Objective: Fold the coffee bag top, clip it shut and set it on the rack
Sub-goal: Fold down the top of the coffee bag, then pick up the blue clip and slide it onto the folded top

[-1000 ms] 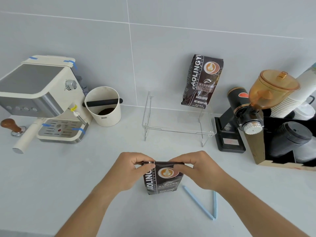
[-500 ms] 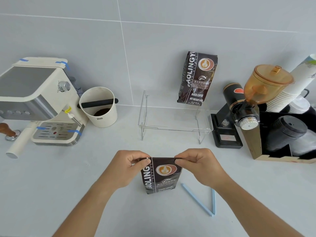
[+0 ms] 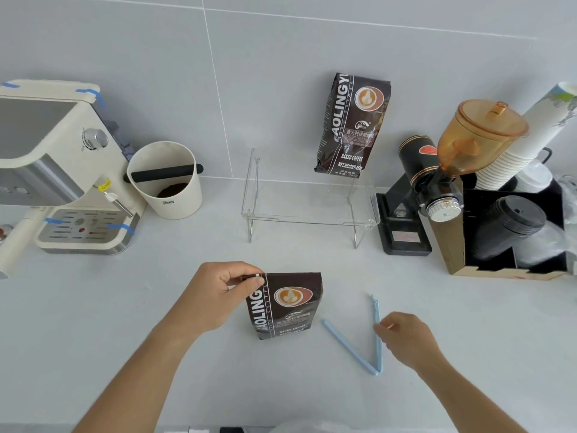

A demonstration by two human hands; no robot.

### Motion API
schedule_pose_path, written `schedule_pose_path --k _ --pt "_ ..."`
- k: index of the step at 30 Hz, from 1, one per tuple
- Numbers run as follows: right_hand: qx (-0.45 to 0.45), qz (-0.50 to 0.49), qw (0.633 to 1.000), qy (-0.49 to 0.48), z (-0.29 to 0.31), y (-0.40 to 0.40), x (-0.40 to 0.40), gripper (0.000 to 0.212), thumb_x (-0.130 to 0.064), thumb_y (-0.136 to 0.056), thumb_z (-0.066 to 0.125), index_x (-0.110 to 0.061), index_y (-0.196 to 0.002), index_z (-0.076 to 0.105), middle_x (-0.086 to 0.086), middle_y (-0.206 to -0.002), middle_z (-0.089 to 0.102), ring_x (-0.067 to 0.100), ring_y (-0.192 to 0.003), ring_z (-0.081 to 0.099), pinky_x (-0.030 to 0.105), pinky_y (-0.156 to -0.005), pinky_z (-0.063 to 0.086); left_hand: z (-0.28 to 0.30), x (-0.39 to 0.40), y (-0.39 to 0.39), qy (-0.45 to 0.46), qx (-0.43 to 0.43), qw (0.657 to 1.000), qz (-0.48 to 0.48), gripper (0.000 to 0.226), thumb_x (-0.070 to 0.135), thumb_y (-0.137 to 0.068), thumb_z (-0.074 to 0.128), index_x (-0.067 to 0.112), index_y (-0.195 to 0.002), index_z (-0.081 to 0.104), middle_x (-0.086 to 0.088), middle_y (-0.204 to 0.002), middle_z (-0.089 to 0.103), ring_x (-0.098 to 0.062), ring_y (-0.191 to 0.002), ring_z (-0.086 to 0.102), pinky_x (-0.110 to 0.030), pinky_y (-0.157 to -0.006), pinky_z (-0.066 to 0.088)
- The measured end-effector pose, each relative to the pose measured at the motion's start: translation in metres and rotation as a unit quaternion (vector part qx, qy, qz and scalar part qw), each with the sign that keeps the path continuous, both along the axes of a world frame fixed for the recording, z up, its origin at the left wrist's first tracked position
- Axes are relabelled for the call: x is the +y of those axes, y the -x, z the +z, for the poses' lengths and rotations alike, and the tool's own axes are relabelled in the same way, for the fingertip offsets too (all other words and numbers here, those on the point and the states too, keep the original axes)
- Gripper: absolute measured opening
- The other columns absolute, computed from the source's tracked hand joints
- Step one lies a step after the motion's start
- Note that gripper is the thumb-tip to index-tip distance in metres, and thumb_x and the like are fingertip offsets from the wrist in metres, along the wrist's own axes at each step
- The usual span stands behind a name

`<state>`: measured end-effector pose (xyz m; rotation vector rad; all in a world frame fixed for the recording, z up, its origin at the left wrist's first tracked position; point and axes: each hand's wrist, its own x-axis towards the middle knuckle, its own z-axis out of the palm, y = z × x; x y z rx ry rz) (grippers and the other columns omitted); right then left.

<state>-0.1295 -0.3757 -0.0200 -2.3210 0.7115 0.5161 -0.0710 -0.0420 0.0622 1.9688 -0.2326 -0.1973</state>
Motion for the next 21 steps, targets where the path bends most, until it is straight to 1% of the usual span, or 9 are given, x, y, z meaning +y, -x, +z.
schedule_pose_path --k 2,4,8,12,16,18,20,21 --pt "0.032 0.006 0.999 0.036 -0.015 0.012 -0.002 0.016 -0.038 -0.081 0.066 -0.027 -0.070 0.062 -0.005 -0.074 0.067 0.019 -0.073 0.065 0.029 -0.065 0.050 -0.002 0.000 0.001 -0.001 0.002 1.000 0.000 0.040 0.007 -0.085 0.068 0.045 -0.074 0.074 0.014 -0.081 0.076 -0.007 -0.075 0.070 -0.010 -0.070 0.050" --pt "0.055 0.011 0.997 0.059 -0.026 0.019 -0.001 0.018 -0.041 -0.081 0.065 -0.025 -0.074 0.061 -0.005 -0.076 0.066 0.019 -0.074 0.064 0.028 -0.065 0.048 -0.004 0.001 0.002 0.000 0.000 1.000 0.000 0.040 0.006 -0.085 0.068 0.044 -0.075 0.074 0.014 -0.081 0.076 -0.007 -0.075 0.070 -0.010 -0.070 0.050" --pt "0.080 0.013 0.994 0.079 -0.036 0.025 0.002 0.019 -0.040 -0.079 0.062 -0.021 -0.081 0.062 -0.002 -0.080 0.067 0.021 -0.078 0.064 0.028 -0.062 0.044 -0.006 0.002 0.000 -0.004 -0.011 1.000 0.000 0.033 0.007 -0.085 0.069 0.038 -0.077 0.075 0.012 -0.081 0.077 -0.008 -0.075 0.071 -0.010 -0.070 0.050" --pt "0.104 0.011 0.991 0.084 -0.038 0.029 0.005 0.016 -0.036 -0.079 0.059 -0.023 -0.072 0.056 0.000 -0.082 0.066 0.024 -0.078 0.063 0.028 -0.059 0.042 -0.006 0.001 0.001 -0.002 -0.006 1.000 -0.001 0.030 0.012 -0.084 0.070 0.041 -0.077 0.075 0.014 -0.082 0.077 -0.005 -0.074 0.071 -0.011 -0.070 0.050" --pt "0.108 0.017 0.990 0.088 -0.036 0.028 0.005 0.012 -0.027 -0.079 0.054 -0.021 -0.070 0.055 0.000 -0.076 0.063 0.025 -0.073 0.061 0.027 -0.053 0.041 -0.007 0.002 0.000 -0.010 -0.006 1.000 0.001 0.035 0.010 -0.085 0.069 0.043 -0.078 0.074 0.014 -0.083 0.077 -0.003 -0.072 0.069 -0.010 -0.069 0.049" --pt "0.096 0.021 0.991 0.088 -0.033 0.025 0.006 0.011 -0.026 -0.080 0.053 -0.020 -0.071 0.054 0.001 -0.077 0.064 0.024 -0.071 0.060 0.027 -0.053 0.042 -0.008 0.003 0.002 -0.009 -0.002 1.000 0.005 0.025 0.017 -0.084 0.071 0.041 -0.079 0.075 0.014 -0.083 0.077 -0.005 -0.074 0.070 -0.011 -0.069 0.050" --pt "0.076 0.025 0.993 0.090 -0.029 0.022 0.006 0.012 -0.027 -0.083 0.052 -0.021 -0.073 0.053 0.001 -0.079 0.065 0.024 -0.072 0.060 0.027 -0.055 0.043 -0.009 0.006 0.002 0.003 0.007 1.000 0.010 0.008 0.034 -0.078 0.068 0.035 -0.083 0.075 0.011 -0.084 0.078 -0.009 -0.077 0.072 -0.017 -0.071 0.053" --pt "0.062 0.026 0.994 0.092 -0.027 0.020 0.005 0.012 -0.028 -0.084 0.052 -0.020 -0.075 0.053 0.001 -0.080 0.065 0.024 -0.072 0.060 0.028 -0.056 0.043 -0.011 0.006 0.002 0.007 0.007 1.000 0.010 0.017 0.042 -0.075 0.066 0.032 -0.085 0.075 0.008 -0.085 0.078 -0.011 -0.078 0.072 -0.021 -0.073 0.054"
